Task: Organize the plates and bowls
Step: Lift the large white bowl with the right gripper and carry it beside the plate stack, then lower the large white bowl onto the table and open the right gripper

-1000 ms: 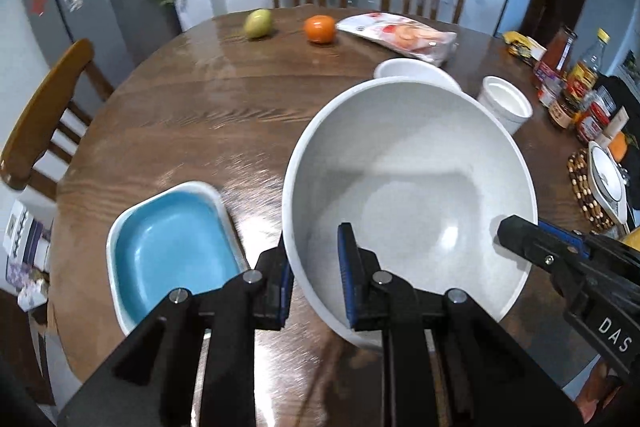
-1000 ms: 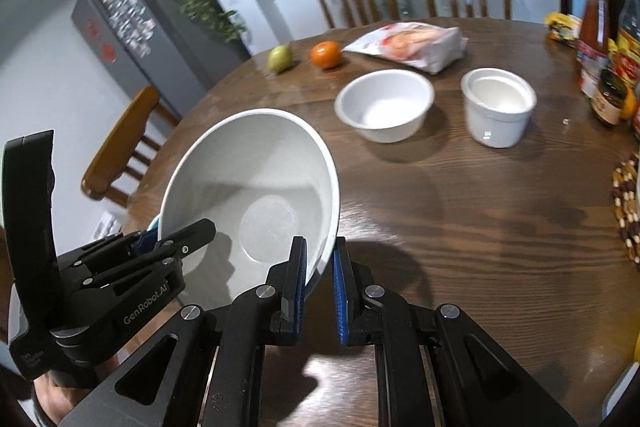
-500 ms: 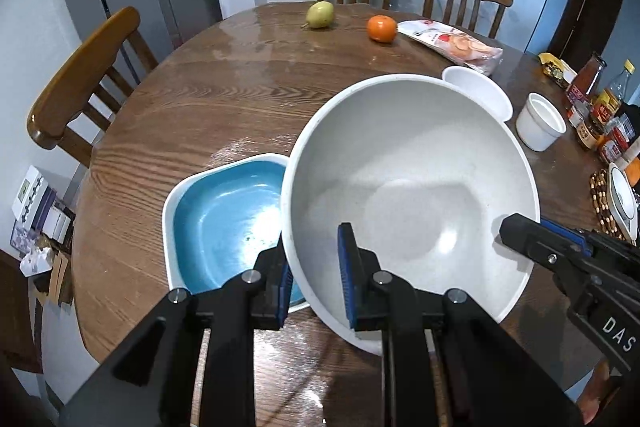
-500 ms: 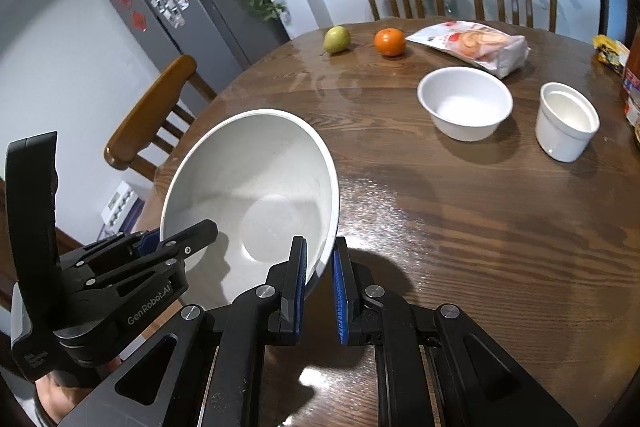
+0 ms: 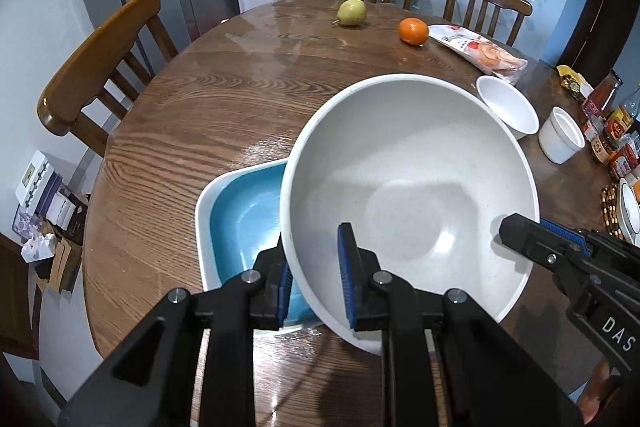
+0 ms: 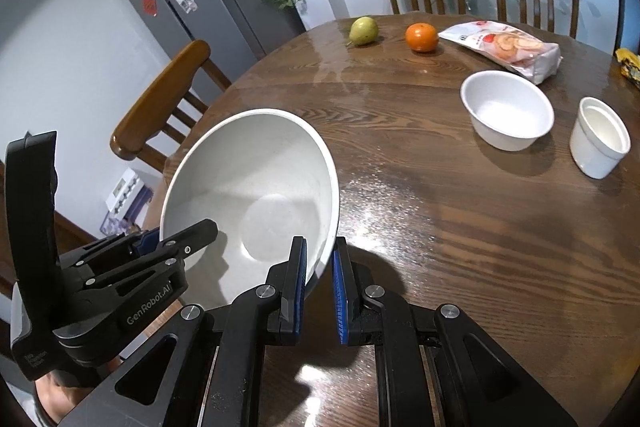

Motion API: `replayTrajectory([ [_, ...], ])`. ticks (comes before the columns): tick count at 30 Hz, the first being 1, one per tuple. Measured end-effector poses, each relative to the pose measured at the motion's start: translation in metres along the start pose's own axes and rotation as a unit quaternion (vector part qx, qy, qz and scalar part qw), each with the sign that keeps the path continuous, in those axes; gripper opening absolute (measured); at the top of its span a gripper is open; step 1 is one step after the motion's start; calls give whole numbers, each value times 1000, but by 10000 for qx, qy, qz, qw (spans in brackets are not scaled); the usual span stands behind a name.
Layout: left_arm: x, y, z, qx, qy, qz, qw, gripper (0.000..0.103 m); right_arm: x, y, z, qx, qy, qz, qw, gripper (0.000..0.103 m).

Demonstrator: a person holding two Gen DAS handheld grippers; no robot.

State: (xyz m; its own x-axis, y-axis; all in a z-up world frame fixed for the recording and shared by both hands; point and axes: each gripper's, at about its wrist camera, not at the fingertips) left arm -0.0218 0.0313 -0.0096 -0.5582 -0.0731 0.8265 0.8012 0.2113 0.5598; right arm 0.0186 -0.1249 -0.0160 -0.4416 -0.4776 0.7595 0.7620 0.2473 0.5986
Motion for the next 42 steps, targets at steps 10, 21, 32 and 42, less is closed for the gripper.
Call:
replayTrajectory([
  [10, -15, 9, -21, -275, -276, 142, 9991, 19, 5, 3, -12, -123, -188, -40, 9997, 14],
  [21, -74, 20, -56, -638, -473, 885, 9929, 19, -34, -6, -71, -819, -531, 578, 9935, 14],
  [32, -96, 28, -66, -610, -587, 1124, 9900, 30, -41, 4, -82, -918, -660, 550, 9921, 14],
  [42, -83, 43, -57, -519, -651, 846, 9929, 79, -31, 9, -91, -1232, -686, 408, 9892, 34],
])
Point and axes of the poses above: each gripper's, at about its wrist camera, not at the fingertips, and x roughly against the way its jaws point, z to its left, y to its top, and after that the axes turned 3 degrees about -y, right-handed
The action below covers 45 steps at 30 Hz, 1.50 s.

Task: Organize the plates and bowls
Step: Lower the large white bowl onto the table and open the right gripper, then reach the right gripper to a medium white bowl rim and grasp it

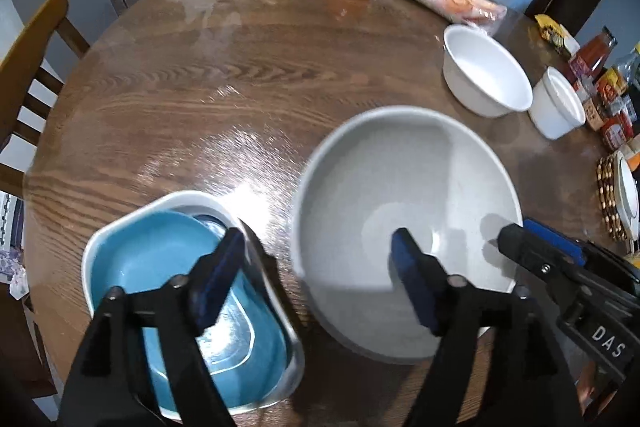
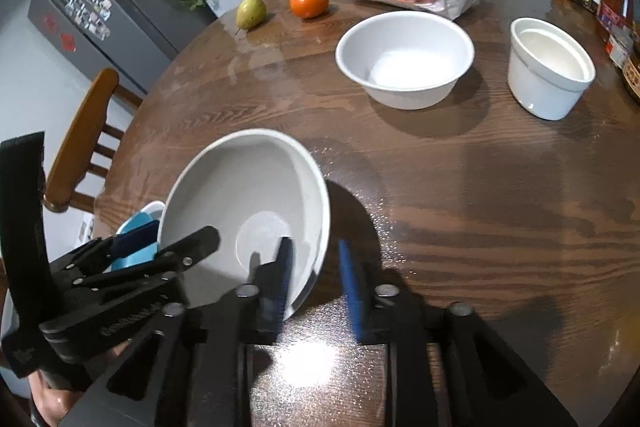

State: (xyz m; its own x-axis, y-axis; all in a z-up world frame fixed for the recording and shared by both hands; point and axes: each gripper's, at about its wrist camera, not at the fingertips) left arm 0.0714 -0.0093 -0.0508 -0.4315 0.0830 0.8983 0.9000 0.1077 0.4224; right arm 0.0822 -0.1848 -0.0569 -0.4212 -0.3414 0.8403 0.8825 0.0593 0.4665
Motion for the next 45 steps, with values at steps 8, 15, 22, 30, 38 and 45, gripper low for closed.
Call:
replayTrajectory([
  [8, 43, 1, 25, 483, -267, -447, 9975, 80, 29, 0, -17, -374, 231, -288, 9986, 40],
  [15, 66, -21, 18, 479, -168, -593, 9970, 87, 44, -11, -14, -116, 444, -231, 9987, 40],
  [22, 64, -30, -3, 428, -211, -571, 9972, 88, 55, -17, -8, 292, 251, -347, 9987, 40],
  [30, 61, -21, -35, 192, -248, -613, 9976, 88, 69, -14, -26, 206, 209, -500, 9983, 40],
  [38, 48, 23, -72, -129, -339, -763, 9964, 88, 75, 15, -59, -97, 44, -605, 9981, 40],
  [45, 9, 70, -98, -202, -239, -578, 9978, 88, 56, 63, -84, -416, -58, -618, 9972, 40],
])
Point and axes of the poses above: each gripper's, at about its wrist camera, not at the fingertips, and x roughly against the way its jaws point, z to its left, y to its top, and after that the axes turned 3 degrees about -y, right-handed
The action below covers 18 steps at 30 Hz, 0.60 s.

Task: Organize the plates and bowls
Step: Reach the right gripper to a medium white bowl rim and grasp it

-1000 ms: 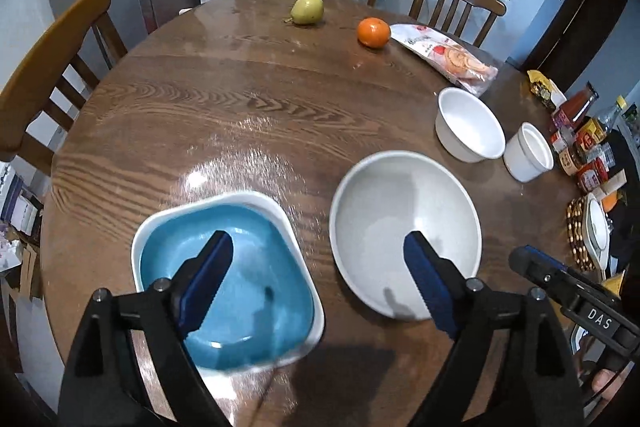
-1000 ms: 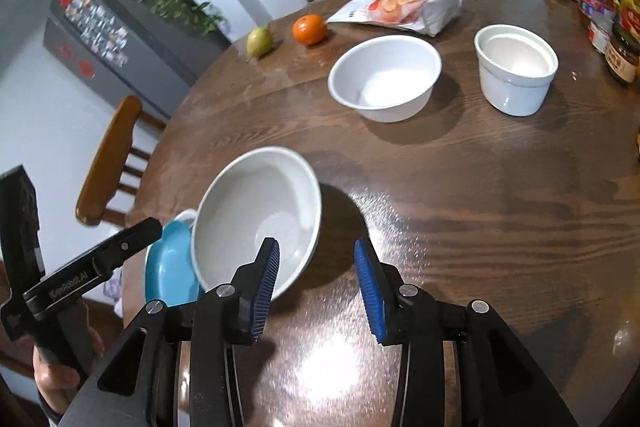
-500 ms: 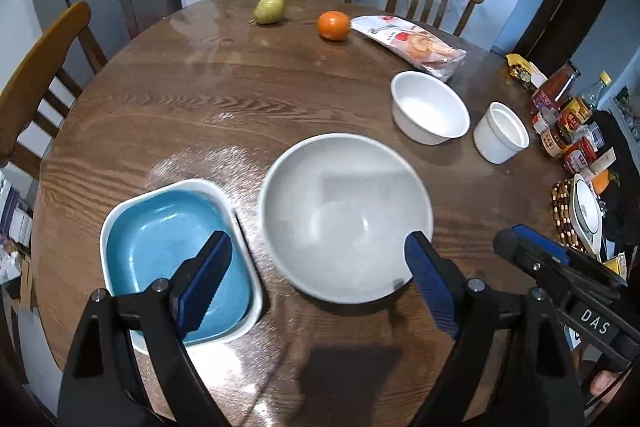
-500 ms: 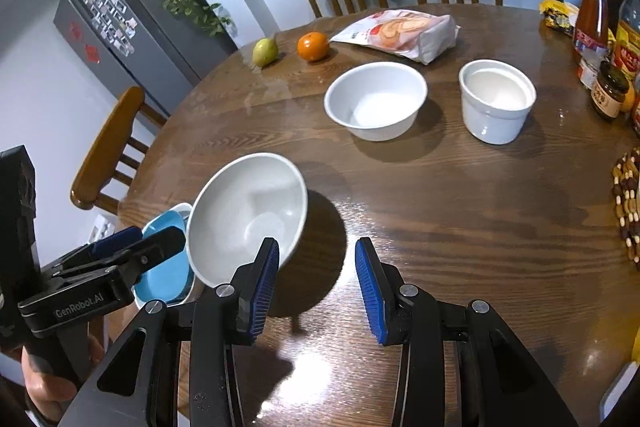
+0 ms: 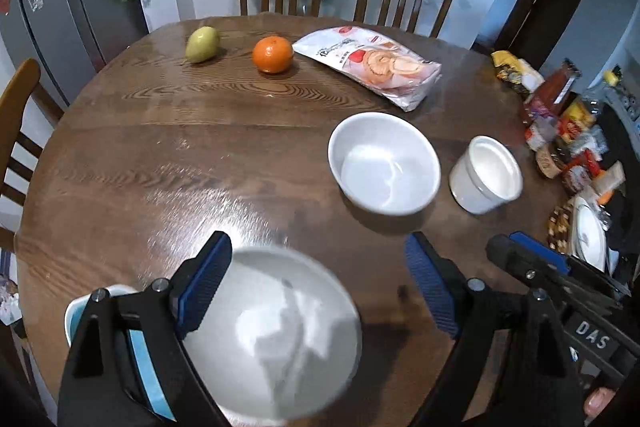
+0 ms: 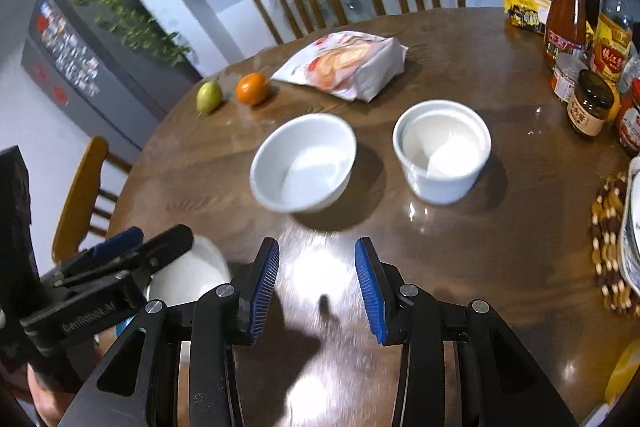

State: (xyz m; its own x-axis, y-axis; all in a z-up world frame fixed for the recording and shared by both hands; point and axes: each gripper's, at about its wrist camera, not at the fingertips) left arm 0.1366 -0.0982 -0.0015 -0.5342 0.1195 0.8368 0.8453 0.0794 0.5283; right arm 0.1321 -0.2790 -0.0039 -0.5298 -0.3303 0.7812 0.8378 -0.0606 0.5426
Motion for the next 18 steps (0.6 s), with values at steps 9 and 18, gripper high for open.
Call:
replayTrajectory([
  [9, -64, 36, -3, 32, 245, 314, 9992, 87, -64, 32, -19, -492, -6, 356, 9982, 40],
  [18, -103, 50, 2, 88, 103, 701, 9975, 54, -97, 39, -20, -810, -122, 410, 9958, 40],
])
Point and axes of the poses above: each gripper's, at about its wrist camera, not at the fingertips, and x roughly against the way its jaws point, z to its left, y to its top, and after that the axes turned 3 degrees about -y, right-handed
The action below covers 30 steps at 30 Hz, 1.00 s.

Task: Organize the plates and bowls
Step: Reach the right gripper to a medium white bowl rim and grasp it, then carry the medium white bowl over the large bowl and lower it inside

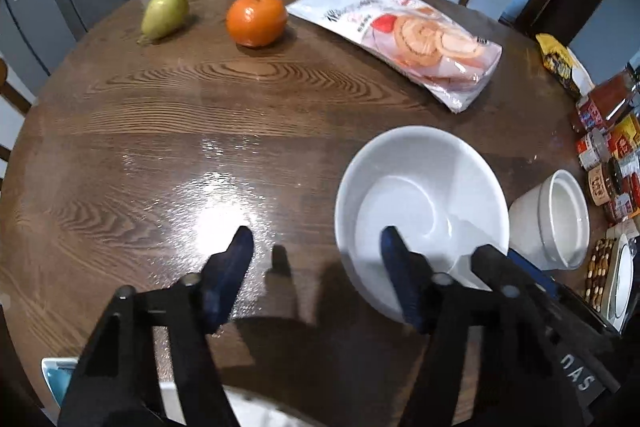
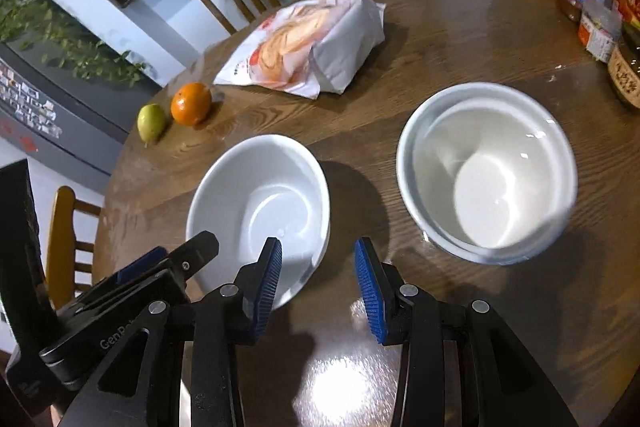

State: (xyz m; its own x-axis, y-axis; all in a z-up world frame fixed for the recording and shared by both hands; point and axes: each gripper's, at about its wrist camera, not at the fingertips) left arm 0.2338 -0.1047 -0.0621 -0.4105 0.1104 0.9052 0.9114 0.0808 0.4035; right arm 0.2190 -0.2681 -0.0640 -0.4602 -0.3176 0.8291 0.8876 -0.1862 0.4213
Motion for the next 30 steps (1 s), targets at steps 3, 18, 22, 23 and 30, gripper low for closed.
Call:
replayTrajectory([
  [3, -11, 1, -3, -100, -78, 187, 9997, 34, -6, 2, 1, 11, -27, 6, 10000, 28],
  [18, 23, -12, -6, -315, -246, -115, 9991, 12, 31, -7, 20, 482, 77, -317, 9983, 11],
  [22, 59, -25, 2, -357, -213, -427, 9982, 12, 60, -19, 36, 648, 268, -493, 9963, 11],
  [23, 69, -30, 5, -358, -180, -509, 9979, 12, 65, -22, 40, 676, 322, -507, 9959, 11],
  [30, 100, -70, 33, -231, 91, -694, 9973, 12, 85, -58, 73, 1092, 544, -380, 9918, 11],
])
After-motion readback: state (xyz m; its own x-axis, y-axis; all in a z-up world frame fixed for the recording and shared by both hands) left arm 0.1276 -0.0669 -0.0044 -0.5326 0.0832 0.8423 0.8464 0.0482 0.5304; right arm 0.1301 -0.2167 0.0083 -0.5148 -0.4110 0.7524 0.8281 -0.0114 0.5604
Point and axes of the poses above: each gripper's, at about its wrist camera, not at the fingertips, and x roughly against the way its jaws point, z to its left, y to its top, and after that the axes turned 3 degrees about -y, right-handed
